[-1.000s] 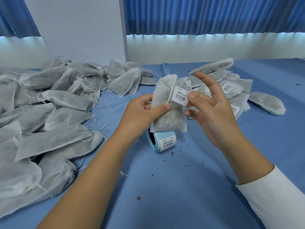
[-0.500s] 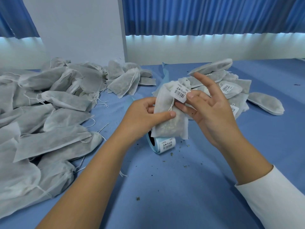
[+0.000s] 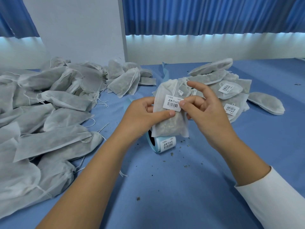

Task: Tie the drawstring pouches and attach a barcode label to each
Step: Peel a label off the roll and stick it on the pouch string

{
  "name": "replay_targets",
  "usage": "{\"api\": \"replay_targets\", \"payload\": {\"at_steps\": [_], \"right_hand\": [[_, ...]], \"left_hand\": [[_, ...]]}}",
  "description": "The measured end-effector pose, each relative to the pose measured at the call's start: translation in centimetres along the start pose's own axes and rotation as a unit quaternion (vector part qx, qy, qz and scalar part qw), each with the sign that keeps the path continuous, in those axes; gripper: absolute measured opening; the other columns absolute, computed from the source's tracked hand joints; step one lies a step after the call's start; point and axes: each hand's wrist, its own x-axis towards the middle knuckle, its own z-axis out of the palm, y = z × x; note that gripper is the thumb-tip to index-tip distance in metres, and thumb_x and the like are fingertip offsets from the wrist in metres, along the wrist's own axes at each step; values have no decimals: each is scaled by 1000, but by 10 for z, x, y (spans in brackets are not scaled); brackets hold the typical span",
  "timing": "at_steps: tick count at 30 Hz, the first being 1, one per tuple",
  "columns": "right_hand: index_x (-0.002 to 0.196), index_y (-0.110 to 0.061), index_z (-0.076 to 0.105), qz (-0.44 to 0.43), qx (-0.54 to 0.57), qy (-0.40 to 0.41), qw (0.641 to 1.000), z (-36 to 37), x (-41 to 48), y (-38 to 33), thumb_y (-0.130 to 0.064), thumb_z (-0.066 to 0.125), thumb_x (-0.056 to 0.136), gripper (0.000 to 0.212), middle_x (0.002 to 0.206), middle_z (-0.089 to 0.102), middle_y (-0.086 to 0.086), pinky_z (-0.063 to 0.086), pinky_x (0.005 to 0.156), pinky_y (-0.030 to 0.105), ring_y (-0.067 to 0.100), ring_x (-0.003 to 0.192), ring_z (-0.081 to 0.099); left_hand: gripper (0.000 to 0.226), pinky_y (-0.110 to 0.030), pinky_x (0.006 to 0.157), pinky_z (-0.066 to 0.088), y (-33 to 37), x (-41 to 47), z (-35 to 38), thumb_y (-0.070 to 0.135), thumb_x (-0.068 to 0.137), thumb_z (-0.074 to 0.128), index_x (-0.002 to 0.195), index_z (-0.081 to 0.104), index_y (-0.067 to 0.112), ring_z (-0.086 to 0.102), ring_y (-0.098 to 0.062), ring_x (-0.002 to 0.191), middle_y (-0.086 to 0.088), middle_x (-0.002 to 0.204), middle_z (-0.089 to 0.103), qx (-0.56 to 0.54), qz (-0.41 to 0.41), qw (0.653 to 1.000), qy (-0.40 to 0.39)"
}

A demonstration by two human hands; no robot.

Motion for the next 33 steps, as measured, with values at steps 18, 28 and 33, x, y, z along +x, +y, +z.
{"api": "replay_targets", "payload": {"at_steps": [18, 28, 33], "right_hand": [[113, -29, 58, -21, -136, 102, 985, 10, -8, 6, -24, 82, 77, 43, 79, 69, -13, 49, 78, 17, 1, 78, 62], [92, -18, 78, 192, 77, 0, 978, 3, -2, 0, -29, 71, 87, 15, 96, 76, 4, 58, 69, 27, 16, 87, 73], [99, -13, 75, 169, 109, 7, 980, 1, 0, 0, -21, 68, 89, 15, 97, 76, 8, 57, 68, 25, 17, 88, 72]], "left_hand": [[42, -27, 56, 36, 1, -1, 17, 29, 100, 56, 76, 57, -5, 42, -11, 59, 1, 63, 47, 111, 56, 987, 102], [37, -18, 58, 46, 2, -1, 16, 37, 99, 58, 74, 69, 13, 56, -5, 63, 3, 70, 63, 62, 22, 994, 91], [19, -17, 63, 53, 4, -2, 11, 32, 96, 63, 84, 77, 26, 72, -5, 78, 7, 86, 77, 19, -5, 999, 37]]}}
